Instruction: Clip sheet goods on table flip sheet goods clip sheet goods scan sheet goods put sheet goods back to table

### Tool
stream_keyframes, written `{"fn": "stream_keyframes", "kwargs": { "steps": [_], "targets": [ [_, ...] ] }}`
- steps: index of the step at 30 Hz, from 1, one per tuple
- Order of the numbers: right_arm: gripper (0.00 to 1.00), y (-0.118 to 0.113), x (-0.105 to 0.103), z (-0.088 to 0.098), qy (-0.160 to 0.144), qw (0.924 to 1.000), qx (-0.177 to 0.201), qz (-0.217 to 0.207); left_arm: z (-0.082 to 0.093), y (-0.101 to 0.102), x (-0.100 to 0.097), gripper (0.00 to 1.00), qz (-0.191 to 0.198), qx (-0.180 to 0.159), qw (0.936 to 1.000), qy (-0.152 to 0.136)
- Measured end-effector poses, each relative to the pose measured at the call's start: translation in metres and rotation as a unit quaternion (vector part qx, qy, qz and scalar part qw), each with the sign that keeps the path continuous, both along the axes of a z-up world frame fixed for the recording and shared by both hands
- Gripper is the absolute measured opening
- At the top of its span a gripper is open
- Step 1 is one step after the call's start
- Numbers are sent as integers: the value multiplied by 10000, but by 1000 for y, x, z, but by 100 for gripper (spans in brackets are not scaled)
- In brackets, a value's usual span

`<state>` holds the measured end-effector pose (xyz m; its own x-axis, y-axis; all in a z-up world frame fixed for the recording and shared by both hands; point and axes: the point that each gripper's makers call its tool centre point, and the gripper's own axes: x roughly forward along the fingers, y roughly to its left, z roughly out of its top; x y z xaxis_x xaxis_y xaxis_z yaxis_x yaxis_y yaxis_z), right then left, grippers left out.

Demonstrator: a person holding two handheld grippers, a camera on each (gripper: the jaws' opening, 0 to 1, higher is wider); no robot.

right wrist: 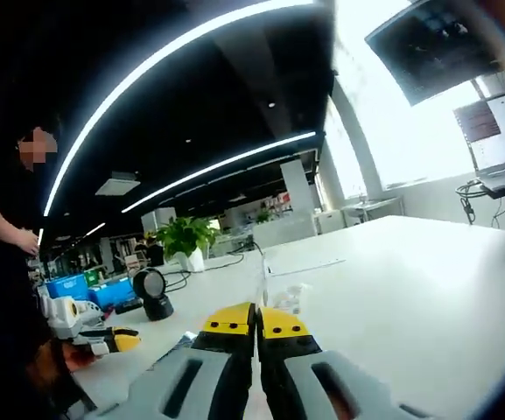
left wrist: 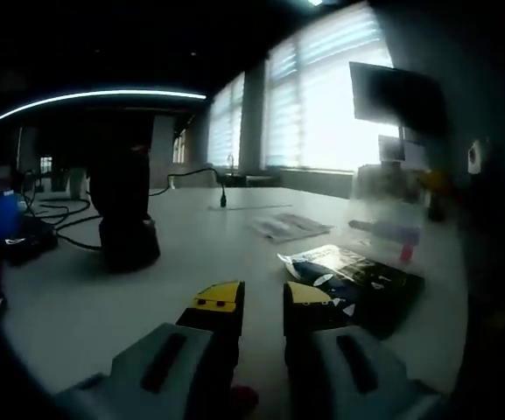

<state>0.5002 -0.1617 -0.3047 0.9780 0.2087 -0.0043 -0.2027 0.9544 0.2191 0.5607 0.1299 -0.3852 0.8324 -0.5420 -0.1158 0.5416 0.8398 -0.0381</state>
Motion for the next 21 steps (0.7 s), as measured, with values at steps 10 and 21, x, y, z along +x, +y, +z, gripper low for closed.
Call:
{"fn": "stream_keyframes", "kwargs": {
  "steps": [10,21],
  "targets": [
    [0,-13,-3,-10,38,9993,-284,-221,-1,4,1,10,87,24,10000,-16],
    [0,-15,-7,-23,118,9982,-479,-341,-1,5,0,10,124,31,9999,-48]
  ]
}}
